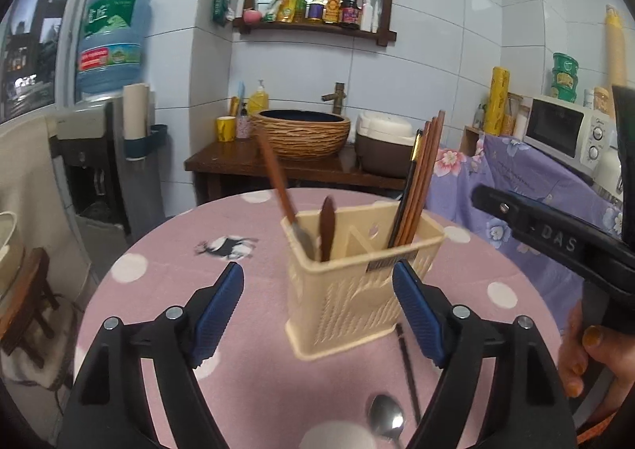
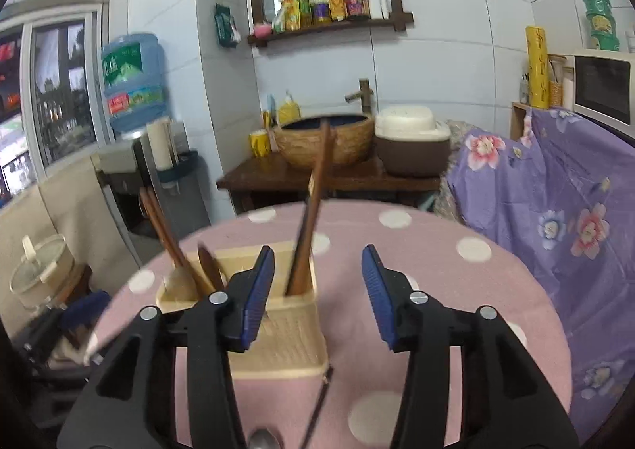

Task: Organize utensils
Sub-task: 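Open both tools and withdraw from the basket, then move left tool to the metal spoon while right tool approaches the black chopstick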

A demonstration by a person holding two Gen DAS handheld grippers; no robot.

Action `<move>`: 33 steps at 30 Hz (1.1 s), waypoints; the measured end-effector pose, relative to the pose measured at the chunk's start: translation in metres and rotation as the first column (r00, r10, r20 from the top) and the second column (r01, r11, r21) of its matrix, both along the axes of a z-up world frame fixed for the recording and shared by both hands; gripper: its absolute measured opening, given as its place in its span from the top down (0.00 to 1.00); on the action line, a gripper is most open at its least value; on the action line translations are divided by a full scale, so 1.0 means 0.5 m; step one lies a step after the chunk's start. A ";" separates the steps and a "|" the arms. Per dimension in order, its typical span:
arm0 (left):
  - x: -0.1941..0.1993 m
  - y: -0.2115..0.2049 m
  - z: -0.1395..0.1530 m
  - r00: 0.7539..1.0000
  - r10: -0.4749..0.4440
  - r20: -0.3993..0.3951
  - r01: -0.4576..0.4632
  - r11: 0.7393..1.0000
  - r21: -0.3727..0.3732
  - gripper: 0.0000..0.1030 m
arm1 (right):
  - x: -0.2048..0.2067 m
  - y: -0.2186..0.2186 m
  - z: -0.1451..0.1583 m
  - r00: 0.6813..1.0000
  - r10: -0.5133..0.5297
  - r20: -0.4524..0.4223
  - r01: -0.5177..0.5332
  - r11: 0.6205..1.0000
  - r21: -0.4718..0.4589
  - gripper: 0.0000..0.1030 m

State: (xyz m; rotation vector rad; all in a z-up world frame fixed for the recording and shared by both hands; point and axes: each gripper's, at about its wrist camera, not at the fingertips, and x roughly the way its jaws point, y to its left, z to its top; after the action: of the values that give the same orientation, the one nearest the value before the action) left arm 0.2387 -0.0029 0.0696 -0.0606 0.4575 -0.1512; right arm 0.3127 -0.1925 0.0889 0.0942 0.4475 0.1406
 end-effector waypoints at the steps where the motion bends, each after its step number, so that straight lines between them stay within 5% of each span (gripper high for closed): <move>1: -0.013 0.008 -0.013 1.000 0.015 -0.008 -0.015 1.000 0.002 0.25 | -0.014 -0.003 -0.019 1.000 0.000 -0.031 0.000 1.000 -0.008 0.54; 8: -0.077 0.066 -0.141 0.978 0.119 -0.172 -0.126 0.992 -0.029 0.25 | -0.112 0.016 -0.200 0.956 0.028 -0.290 -0.042 0.998 -0.042 0.55; 13: -0.101 0.081 -0.187 0.963 0.134 -0.235 -0.144 0.989 -0.026 0.25 | -0.160 0.044 -0.284 0.924 0.033 -0.382 -0.051 0.998 -0.037 0.55; 22: -0.132 0.066 -0.204 0.965 0.115 -0.236 -0.123 0.992 -0.019 0.19 | -0.172 0.088 -0.331 0.908 0.005 -0.418 -0.056 0.992 -0.111 0.69; 27: -0.127 0.054 -0.211 0.961 0.102 -0.259 -0.110 0.994 -0.017 0.18 | -0.171 0.087 -0.327 0.912 -0.003 -0.411 -0.064 0.987 -0.150 0.92; 33: -0.125 0.039 -0.214 0.957 0.083 -0.277 -0.091 0.996 -0.015 0.18 | -0.194 0.028 -0.325 0.904 -0.003 -0.427 -0.059 0.990 -0.130 0.94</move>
State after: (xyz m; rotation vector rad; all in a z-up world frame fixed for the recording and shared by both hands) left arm 0.1765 0.0165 -0.0375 -0.1295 0.7305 -0.0620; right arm 0.2158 -0.1785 -0.0736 -0.0218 0.8975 0.1159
